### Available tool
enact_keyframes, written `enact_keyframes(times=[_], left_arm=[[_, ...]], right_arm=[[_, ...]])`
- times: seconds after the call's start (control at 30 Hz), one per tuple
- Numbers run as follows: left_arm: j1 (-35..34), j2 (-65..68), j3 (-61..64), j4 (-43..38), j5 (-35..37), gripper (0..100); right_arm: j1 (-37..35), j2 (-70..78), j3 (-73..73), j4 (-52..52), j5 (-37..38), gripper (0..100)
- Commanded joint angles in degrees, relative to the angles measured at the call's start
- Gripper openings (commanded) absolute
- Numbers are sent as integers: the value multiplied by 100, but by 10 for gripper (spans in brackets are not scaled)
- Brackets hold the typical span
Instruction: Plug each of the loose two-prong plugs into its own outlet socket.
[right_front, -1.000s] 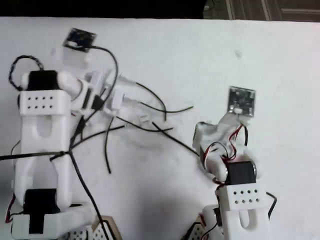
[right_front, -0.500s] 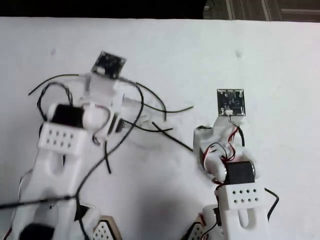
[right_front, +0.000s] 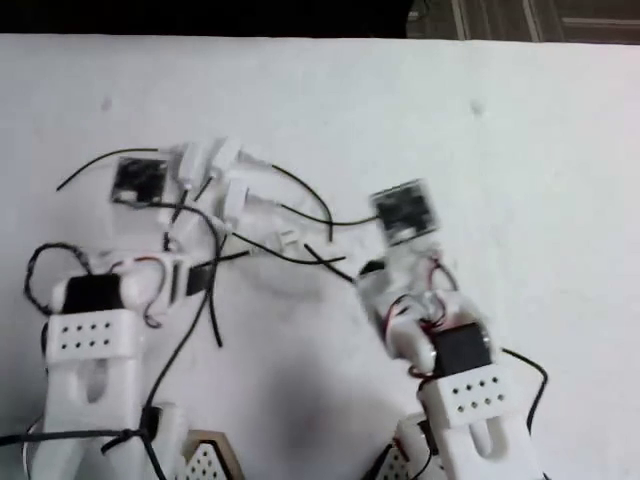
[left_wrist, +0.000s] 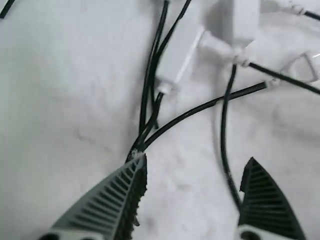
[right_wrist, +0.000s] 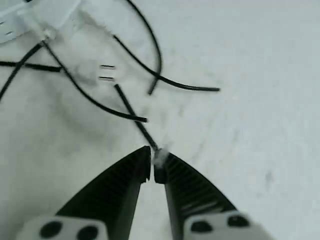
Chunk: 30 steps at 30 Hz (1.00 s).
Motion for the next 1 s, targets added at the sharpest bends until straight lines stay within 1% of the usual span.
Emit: enact_keyframes(times=[0.0,0.13,0.27,0.37,0.57,0.8,0.9,0.97], left_arm=[[-822,-154,422,-290,-299,302],[-1323,-154,932,-809,-316,302],[-1437,-154,1046,-958,-316,302],[-1437,-154,1055,-967,-316,302],[-1437,-154,1073,-976,-316,302],[-1437,-154,1081,-976,-316,302],[-1437,-154,1081,-976,-316,302],[-1437,-154,1081,-976,-316,302]], right_arm=[[-927,198,-334,66,281,17],[-1648,1411,-1002,127,281,17],[-2079,3125,-2075,154,281,18],[-2237,4277,-2945,145,290,18],[-2264,6202,-4475,145,290,18],[-2255,7829,-5688,145,290,18],[-2097,8400,-6303,145,299,18],[-1886,8752,-6831,145,519,18]])
